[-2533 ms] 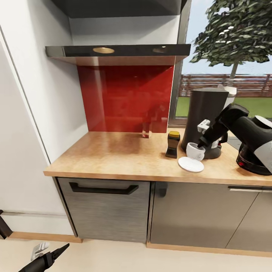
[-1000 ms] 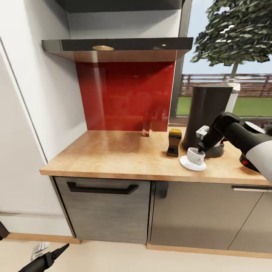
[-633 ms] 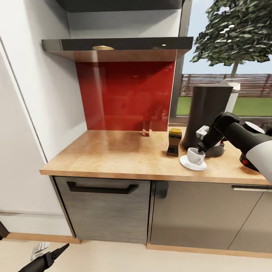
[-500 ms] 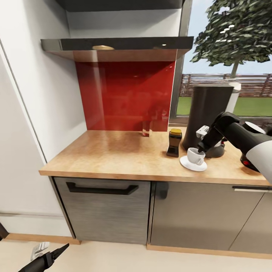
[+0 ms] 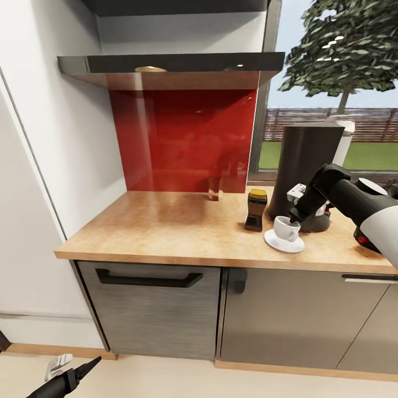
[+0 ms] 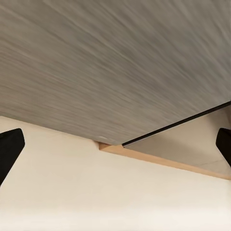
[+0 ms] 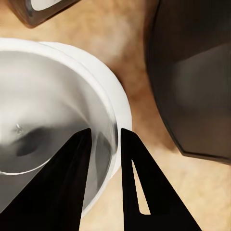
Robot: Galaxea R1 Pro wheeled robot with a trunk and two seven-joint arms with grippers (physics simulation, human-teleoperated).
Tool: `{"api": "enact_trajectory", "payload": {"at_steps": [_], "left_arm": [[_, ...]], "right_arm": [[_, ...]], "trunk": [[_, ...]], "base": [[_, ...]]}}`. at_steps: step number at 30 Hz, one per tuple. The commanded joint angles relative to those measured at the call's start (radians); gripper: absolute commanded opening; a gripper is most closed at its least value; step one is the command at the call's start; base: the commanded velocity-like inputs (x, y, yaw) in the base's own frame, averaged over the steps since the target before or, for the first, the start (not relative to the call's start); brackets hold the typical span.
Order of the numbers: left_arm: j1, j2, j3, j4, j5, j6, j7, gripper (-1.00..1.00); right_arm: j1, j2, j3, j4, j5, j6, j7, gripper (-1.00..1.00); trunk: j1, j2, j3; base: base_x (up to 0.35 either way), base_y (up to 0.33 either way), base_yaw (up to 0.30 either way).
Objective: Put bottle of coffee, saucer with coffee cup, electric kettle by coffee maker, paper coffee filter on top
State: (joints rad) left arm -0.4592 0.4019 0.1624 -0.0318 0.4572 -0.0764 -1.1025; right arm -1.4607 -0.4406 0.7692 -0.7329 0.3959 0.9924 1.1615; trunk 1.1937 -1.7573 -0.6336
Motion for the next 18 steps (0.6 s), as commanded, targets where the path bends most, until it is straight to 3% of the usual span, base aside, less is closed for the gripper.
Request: {"api": "enact_trajectory", "payload": {"at_steps": [1,18], "left_arm": [[-0.001,0.0,0.008,0.001,-0.009,-0.008,-0.002,1.0],[-0.001,0.0,0.008,0.001,-0.009,-0.008,-0.002,1.0]], "right_arm": [[-0.001,-0.001,0.002,-0.002,0.009,0.005,0.012,-1.0],[0.0,-0.001,0.002,0.0,0.01,0.005,-0.002,-1.0]], "trunk": [[0.0,-0.001,-0.001],[0.023,-0.043,-0.02]], "base": [[0.001,0.0,0.0],[0.0,0.0,0.0]]}}
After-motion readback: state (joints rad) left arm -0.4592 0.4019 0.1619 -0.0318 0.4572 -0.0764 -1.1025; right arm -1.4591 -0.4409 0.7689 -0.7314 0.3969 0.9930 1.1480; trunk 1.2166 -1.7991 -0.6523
